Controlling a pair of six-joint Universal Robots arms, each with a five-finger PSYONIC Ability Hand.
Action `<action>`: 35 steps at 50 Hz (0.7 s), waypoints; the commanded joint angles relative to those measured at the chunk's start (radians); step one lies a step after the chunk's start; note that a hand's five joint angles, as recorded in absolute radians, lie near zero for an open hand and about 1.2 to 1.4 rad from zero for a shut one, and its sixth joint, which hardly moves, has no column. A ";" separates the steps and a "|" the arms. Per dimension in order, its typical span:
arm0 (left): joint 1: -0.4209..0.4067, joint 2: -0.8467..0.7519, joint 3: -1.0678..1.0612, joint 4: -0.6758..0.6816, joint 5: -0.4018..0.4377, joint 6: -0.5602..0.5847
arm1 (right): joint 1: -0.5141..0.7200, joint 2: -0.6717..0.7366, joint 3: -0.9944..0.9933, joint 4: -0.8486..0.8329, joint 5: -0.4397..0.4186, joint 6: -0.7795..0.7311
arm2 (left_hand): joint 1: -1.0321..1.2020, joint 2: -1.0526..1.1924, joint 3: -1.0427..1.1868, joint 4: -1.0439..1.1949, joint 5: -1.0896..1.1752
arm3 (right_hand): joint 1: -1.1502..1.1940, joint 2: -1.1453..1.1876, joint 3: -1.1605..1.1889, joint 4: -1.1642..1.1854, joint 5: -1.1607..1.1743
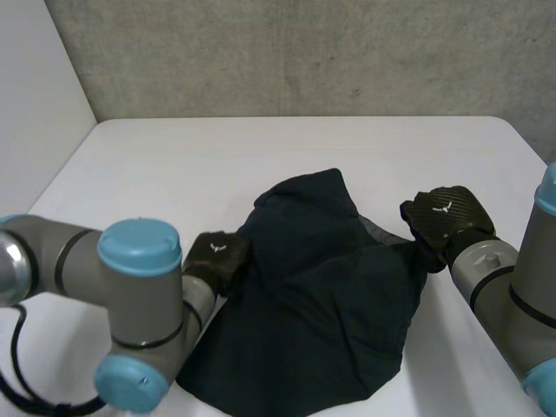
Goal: Fold the shorts.
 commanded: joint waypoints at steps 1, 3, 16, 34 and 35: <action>0.058 -0.136 0.285 -0.011 -0.003 0.095 | 0.018 -0.004 -0.002 0.003 -0.055 0.001 | 0.253 0.197 0.205 0.196 0.240 | 0.421 0.223 0.215 0.209 0.235; 0.080 -0.173 0.350 -0.016 -0.003 0.139 | 0.024 -0.004 -0.002 0.003 -0.064 0.003 | 0.253 0.197 0.205 0.196 0.240 | 0.421 0.223 0.215 0.209 0.235; 0.109 -0.514 0.968 -0.019 0.001 0.290 | 0.112 0.012 -0.026 0.005 -0.070 0.165 | 0.253 0.197 0.205 0.196 0.240 | 0.421 0.223 0.215 0.209 0.235; 0.074 -0.255 0.641 -0.301 -0.034 0.150 | 0.156 0.136 -0.161 0.000 0.028 0.317 | -0.356 -0.413 -0.405 -0.413 -0.369 | 0.421 0.223 0.215 0.209 0.235; 0.072 -0.179 0.544 -0.301 -0.048 0.112 | 0.156 0.134 -0.166 -0.003 0.034 0.319 | -0.531 -0.588 -0.580 -0.589 -0.544 | 0.421 0.223 0.215 0.209 0.235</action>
